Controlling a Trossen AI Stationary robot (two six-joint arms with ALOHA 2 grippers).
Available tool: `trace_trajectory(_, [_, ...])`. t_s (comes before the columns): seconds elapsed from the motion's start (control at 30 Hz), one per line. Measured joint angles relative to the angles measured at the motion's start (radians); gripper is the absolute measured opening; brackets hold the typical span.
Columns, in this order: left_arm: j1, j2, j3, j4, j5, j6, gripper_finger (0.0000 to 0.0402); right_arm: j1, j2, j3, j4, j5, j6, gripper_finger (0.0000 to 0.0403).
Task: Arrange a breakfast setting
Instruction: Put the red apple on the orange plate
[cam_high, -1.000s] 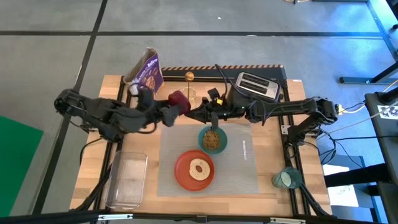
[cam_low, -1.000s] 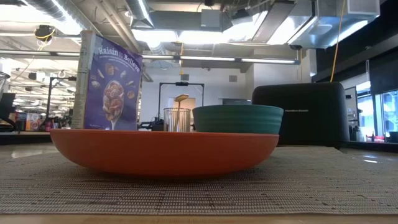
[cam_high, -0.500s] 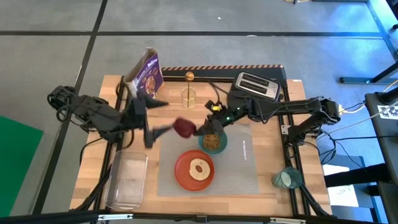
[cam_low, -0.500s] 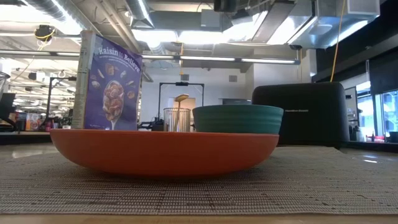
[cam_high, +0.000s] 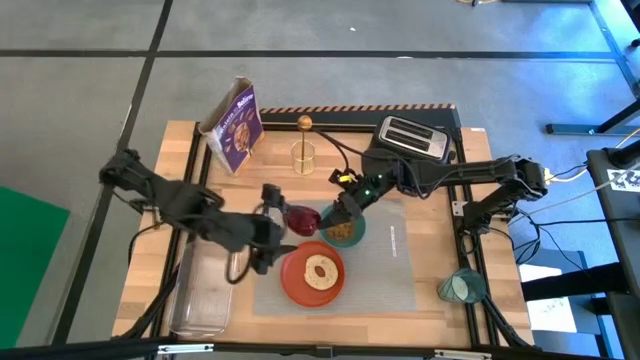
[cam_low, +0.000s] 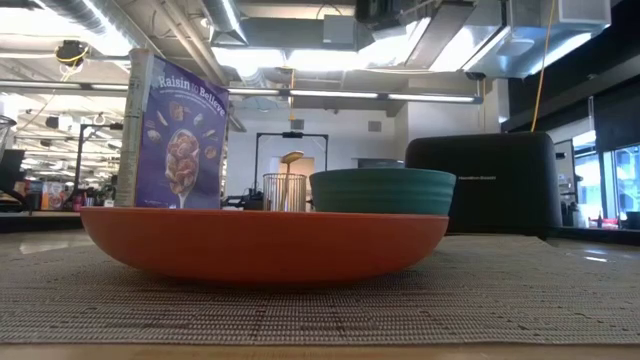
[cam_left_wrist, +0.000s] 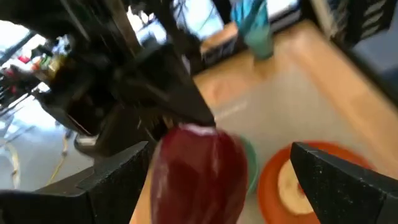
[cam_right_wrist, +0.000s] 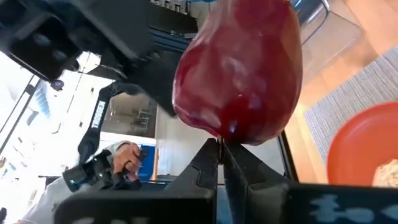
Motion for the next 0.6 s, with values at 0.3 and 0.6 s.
trace_trajectory(0.3, [0.038, 0.057, 0.0, -0.05, -0.087, 0.037, 0.0383, 0.0, 0.0, 0.0, 0.003, 0.009, 0.018, 0.0])
trace_trajectory(0.6, [0.064, 0.056, 0.0, -0.066, -0.015, 0.049, 0.0376, 0.0, 0.0, 0.0, 0.003, 0.01, 0.016, 0.0])
